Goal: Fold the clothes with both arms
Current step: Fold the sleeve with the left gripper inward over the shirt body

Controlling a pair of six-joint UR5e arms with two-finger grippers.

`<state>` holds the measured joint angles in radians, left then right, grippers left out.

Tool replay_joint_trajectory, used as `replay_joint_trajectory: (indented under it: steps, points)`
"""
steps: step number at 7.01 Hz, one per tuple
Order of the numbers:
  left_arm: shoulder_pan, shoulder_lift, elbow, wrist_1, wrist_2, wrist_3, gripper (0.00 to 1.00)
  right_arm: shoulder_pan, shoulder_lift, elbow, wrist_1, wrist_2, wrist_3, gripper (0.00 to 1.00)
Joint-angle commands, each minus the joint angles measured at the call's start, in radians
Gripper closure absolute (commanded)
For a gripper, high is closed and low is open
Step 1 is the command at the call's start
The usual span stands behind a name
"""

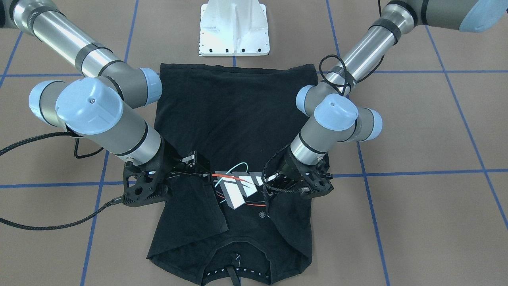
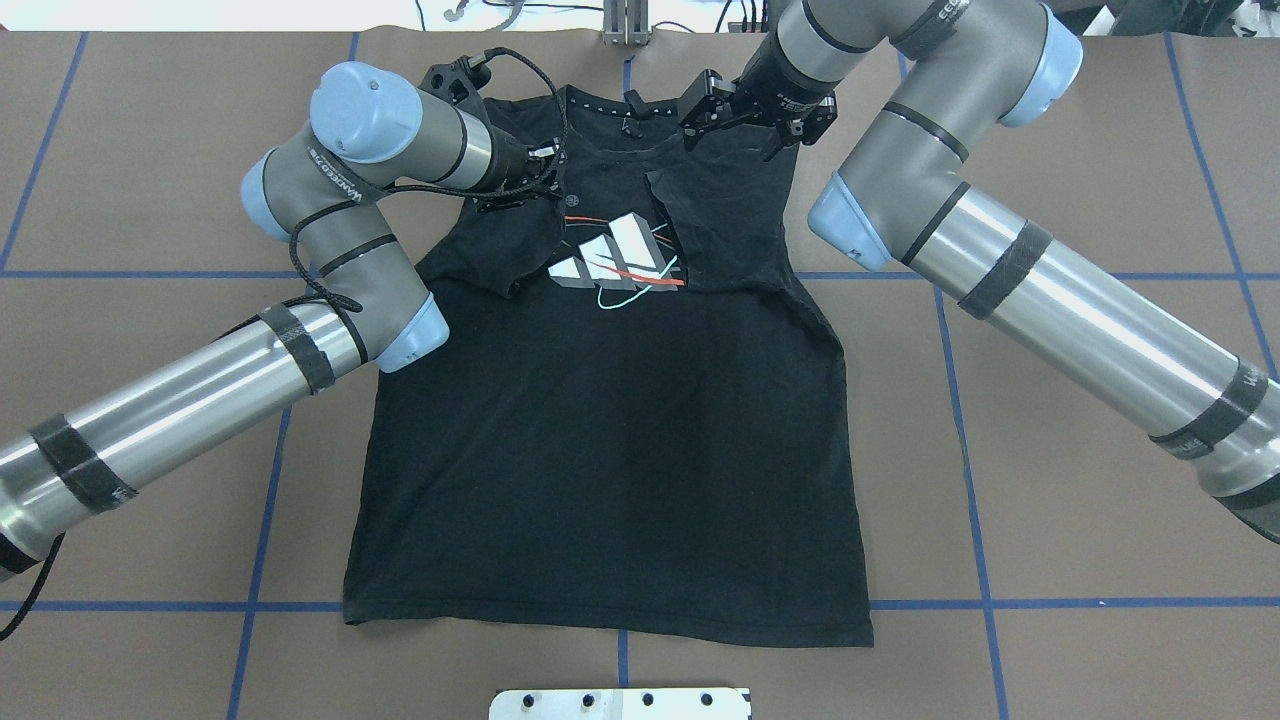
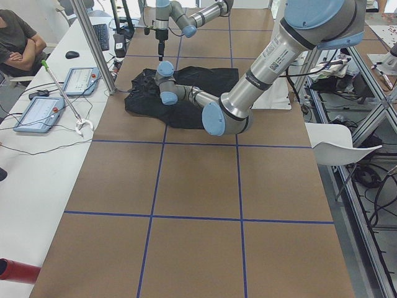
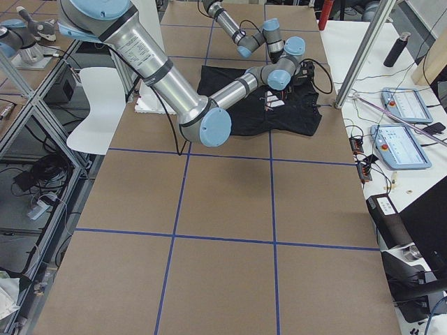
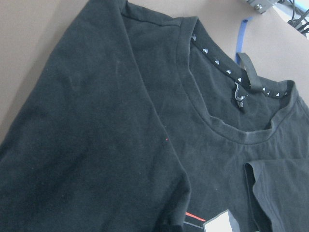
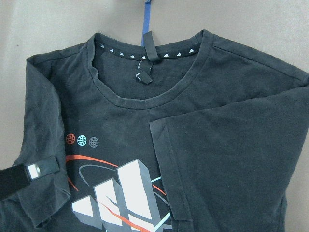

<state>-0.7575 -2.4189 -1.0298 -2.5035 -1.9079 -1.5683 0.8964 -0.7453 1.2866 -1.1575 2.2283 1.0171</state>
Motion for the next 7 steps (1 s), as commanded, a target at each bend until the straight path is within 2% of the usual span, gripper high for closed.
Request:
replay_joint_trajectory:
  steps: [1,2,3,4,6,7]
  points:
    - [0.000,-0.012,0.013,-0.003,0.033,-0.018,1.00,0.001,-0.002,-0.001,-0.001,-0.001,0.000,0.00]
    - [0.000,-0.014,0.014,-0.003,0.033,-0.016,0.94,0.004,-0.002,-0.003,-0.001,-0.001,0.000,0.00]
    - [0.000,-0.014,0.014,-0.015,0.033,-0.013,0.16,0.009,-0.002,-0.004,-0.001,-0.001,-0.002,0.00]
    - [0.001,-0.014,0.013,-0.026,0.032,-0.012,0.01,0.012,0.000,-0.004,-0.004,-0.001,0.000,0.00]
    - [-0.006,-0.008,0.007,-0.116,0.030,-0.009,0.01,0.018,0.003,-0.006,-0.008,0.014,0.001,0.00]
    - [-0.013,-0.002,-0.022,-0.118,0.020,-0.007,0.01,0.025,0.003,0.002,-0.011,0.078,0.011,0.00]
